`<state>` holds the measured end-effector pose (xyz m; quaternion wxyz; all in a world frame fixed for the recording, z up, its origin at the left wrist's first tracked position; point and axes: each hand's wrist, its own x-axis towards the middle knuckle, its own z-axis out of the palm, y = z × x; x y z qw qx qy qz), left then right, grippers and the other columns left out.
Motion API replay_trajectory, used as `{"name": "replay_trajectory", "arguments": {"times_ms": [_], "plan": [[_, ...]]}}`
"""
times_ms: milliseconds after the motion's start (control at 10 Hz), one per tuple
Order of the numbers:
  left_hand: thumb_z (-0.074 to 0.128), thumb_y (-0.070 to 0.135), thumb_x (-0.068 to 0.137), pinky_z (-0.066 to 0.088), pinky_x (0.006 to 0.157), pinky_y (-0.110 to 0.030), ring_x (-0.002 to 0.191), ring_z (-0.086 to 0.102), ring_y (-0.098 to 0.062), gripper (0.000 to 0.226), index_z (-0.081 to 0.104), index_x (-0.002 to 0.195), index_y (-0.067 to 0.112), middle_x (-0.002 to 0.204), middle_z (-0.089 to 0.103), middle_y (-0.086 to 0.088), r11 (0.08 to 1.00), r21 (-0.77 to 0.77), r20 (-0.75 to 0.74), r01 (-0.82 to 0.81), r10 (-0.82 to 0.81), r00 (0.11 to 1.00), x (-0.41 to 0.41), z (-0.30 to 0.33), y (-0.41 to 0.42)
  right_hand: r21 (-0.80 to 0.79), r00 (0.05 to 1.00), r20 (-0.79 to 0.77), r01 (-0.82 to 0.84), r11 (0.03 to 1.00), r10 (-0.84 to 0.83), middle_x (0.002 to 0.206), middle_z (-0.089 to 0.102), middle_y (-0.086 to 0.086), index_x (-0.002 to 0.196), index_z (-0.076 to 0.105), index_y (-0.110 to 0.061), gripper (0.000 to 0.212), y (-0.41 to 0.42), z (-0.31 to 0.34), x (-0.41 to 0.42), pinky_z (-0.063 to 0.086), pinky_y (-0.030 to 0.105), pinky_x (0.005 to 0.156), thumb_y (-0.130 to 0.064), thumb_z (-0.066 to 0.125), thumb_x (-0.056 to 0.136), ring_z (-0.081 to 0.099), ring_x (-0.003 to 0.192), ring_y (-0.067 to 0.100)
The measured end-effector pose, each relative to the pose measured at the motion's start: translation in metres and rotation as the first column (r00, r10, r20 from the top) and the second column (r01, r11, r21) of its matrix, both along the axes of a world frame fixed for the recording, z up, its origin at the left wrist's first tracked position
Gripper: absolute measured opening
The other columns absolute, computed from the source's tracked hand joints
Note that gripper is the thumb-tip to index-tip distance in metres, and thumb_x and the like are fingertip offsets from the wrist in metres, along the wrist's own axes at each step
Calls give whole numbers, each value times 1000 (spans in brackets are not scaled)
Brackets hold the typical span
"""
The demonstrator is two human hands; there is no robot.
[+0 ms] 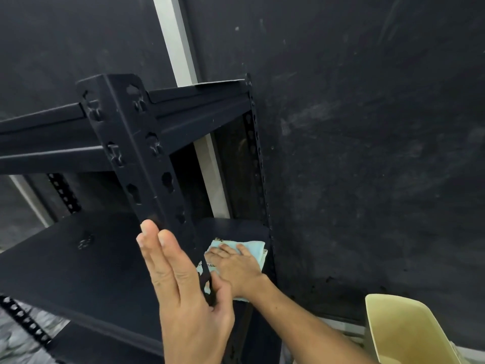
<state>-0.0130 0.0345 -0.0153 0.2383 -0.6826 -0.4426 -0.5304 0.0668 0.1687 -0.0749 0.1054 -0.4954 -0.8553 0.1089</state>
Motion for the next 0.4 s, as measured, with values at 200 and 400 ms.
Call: {"name": "replay_trajectory", "arguments": {"times_ms": [200, 400], "plan": [[57, 11, 81, 25, 121, -61, 162, -8, -23, 107, -11, 163, 18, 173, -15, 5, 999, 41, -1, 8, -8, 1000, -3, 0, 3, 15, 991, -116, 66, 998, -64, 159, 29, -11, 149, 33, -29, 100, -3, -4, 6, 4, 47, 119, -72, 7, 63, 15, 148, 11], [55, 18, 79, 21, 127, -54, 162, -2, -29, 104, -5, 164, 15, 175, -10, 1, 994, 108, 6, 33, -34, 999, -1, 2, 0, 8, 958, -248, 150, 989, -143, 150, 45, 2, 139, 48, -16, 80, -20, 14, 6, 12, 46, 118, -68, 31, 81, 28, 144, 21]]}}
